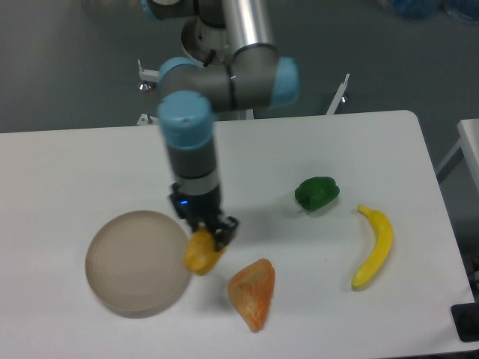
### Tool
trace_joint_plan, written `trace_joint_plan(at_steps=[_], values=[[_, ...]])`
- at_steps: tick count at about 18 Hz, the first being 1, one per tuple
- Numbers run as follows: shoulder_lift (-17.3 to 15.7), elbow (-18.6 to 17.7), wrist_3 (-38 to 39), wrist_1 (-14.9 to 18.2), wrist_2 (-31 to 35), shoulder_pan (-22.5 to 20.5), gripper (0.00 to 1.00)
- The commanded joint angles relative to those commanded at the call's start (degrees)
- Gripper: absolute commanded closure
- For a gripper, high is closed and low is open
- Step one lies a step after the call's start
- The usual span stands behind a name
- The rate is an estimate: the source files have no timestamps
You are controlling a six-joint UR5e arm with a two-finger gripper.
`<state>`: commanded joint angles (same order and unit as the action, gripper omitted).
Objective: Pick up the yellow pepper from the plate
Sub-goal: 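Lift the yellow pepper off the plate and carry it away, then hold the yellow pepper above the orange triangular item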
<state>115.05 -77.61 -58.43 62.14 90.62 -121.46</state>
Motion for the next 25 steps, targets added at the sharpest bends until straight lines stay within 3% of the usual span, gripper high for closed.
trace_joint_plan(at_steps=[5, 11, 25], values=[[0.61, 0.35, -6.87, -0.09, 0.09, -2.56, 0.63], [4.04, 2.9, -7.75, -0.44, 0.53, -2.65, 0.63], [4.75, 2.81, -7.75, -0.62, 0.62, -2.38, 0.63]])
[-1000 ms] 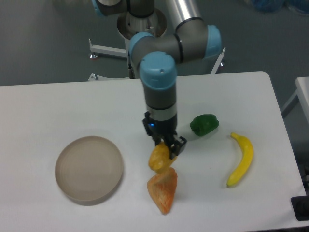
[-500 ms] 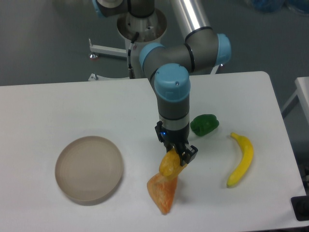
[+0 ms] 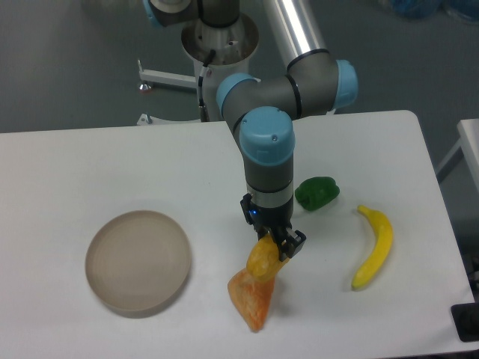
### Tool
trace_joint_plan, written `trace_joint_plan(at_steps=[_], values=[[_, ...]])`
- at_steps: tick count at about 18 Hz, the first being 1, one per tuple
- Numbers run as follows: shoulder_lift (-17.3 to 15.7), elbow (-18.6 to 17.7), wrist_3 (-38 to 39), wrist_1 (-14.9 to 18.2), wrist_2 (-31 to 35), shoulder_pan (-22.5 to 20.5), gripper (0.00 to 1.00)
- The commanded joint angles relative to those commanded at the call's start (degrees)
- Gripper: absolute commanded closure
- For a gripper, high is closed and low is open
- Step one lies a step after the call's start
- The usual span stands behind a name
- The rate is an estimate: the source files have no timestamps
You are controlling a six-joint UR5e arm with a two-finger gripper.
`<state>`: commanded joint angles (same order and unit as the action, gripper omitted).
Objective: Pick up the yellow pepper from the plate
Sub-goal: 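Hold the yellow pepper above the orange triangular item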
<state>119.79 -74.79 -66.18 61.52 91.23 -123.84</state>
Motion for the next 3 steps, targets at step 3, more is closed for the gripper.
trace_joint_plan(at_steps=[3], values=[[0.0, -0.18, 0.0, -0.09, 0.0, 0.0, 0.63]])
